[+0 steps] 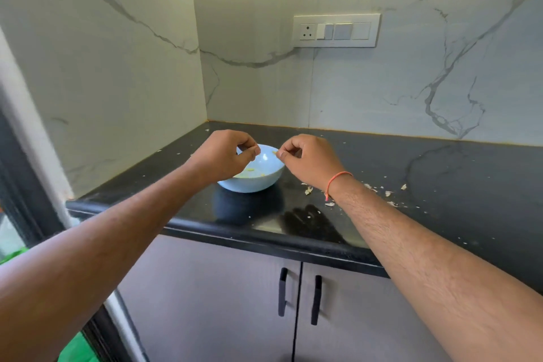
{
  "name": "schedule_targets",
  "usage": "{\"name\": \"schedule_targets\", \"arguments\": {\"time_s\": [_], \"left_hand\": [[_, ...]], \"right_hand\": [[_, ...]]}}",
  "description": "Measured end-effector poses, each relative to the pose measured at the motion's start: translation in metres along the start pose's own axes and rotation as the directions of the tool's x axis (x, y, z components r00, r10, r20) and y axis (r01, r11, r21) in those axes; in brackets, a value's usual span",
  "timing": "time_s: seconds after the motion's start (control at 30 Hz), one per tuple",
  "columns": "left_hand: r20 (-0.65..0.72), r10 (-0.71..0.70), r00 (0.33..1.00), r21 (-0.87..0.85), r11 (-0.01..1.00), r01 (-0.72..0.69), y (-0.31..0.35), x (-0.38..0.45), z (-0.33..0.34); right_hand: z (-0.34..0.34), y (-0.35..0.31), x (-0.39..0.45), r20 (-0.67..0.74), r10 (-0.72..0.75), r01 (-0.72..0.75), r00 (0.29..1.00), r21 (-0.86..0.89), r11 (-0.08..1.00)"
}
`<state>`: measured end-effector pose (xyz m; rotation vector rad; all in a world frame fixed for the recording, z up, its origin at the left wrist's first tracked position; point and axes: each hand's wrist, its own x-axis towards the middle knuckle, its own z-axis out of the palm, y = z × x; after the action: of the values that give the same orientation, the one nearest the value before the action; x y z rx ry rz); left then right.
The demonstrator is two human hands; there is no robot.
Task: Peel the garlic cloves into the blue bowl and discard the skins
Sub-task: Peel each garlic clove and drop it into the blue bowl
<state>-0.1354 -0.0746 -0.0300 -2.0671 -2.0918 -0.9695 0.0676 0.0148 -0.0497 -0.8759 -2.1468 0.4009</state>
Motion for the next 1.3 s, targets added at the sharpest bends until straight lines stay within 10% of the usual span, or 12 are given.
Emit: {"name": "schedule_targets", "arguments": {"time_s": [0.3,0.6,0.83,1.3], "left_hand": [[-0.076,0.016,0.997,-0.033,0.999,-0.018,0.013,-0.008,-0.009],[0.249,0.198,0.948,0.166,0.956,-0.243,0.083,-0.014,0.048],[0.357,0.091,0.93,0.319,0.923,-0.213,0.09,0.006,0.088],[0.111,0.128,0.986,0.266,0.952,-0.154,0.106,0.045,0.107]], "right_hand": [[-0.012,0.001,0.003,-0.005,0.04,-0.039,0.999,0.053,0.998],[-0.08,0.072,-0.035,0.359,0.217,0.005,0.908,-0.527,0.85],[-0.091,0.099,-0.051,0.311,0.098,0.014,0.945,-0.339,0.941],[-0.08,0.123,-0.041,0.033,0.134,-0.138,0.99,0.158,0.978]]}}
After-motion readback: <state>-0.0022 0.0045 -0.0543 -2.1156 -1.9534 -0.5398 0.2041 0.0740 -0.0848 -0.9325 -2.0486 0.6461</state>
